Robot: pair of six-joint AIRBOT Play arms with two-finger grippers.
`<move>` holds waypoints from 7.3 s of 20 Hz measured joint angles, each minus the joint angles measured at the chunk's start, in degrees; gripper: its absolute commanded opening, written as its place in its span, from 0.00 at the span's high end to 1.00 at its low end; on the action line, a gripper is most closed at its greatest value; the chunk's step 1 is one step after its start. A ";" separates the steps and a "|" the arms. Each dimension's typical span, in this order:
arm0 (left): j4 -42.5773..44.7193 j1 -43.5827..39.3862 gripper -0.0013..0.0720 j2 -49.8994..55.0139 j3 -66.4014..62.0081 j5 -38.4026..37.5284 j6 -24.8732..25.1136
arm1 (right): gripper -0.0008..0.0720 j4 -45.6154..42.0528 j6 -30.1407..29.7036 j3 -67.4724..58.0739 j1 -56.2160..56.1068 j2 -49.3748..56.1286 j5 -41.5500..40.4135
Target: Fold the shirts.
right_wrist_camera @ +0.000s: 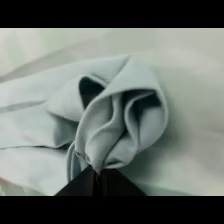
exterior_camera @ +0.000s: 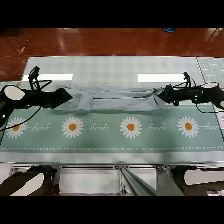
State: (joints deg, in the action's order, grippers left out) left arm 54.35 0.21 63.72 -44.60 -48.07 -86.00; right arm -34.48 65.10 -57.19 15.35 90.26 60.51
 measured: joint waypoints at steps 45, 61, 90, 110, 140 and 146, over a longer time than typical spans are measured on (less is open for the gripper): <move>2.82 -8.39 0.96 -3.17 -27.34 -19.02 0.74 | 0.94 0.07 9.90 -3.02 -23.21 -30.91 -3.08; 6.49 -4.13 0.96 -43.50 18.18 -14.86 -8.11 | 0.42 2.54 11.89 -31.34 -46.10 10.67 -10.80; 5.66 3.17 0.96 -39.47 16.15 -9.68 -7.17 | 0.43 4.22 17.00 26.47 -24.85 -19.89 -21.57; 5.64 3.17 0.96 -39.47 16.17 -9.66 -7.15 | 0.94 -14.47 20.13 -39.52 -28.68 -2.78 4.37; 5.64 3.17 0.96 -39.47 16.17 -7.58 -7.08 | 0.94 -33.35 29.83 -19.43 51.71 -35.26 43.36; 5.66 3.17 0.96 -39.47 16.17 -6.97 -5.88 | 0.42 -47.34 32.54 -10.47 57.81 -41.46 44.04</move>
State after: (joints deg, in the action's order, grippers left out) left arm 60.01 3.38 24.25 -28.42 -55.05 -91.88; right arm -81.82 97.65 -67.66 73.17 48.80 104.55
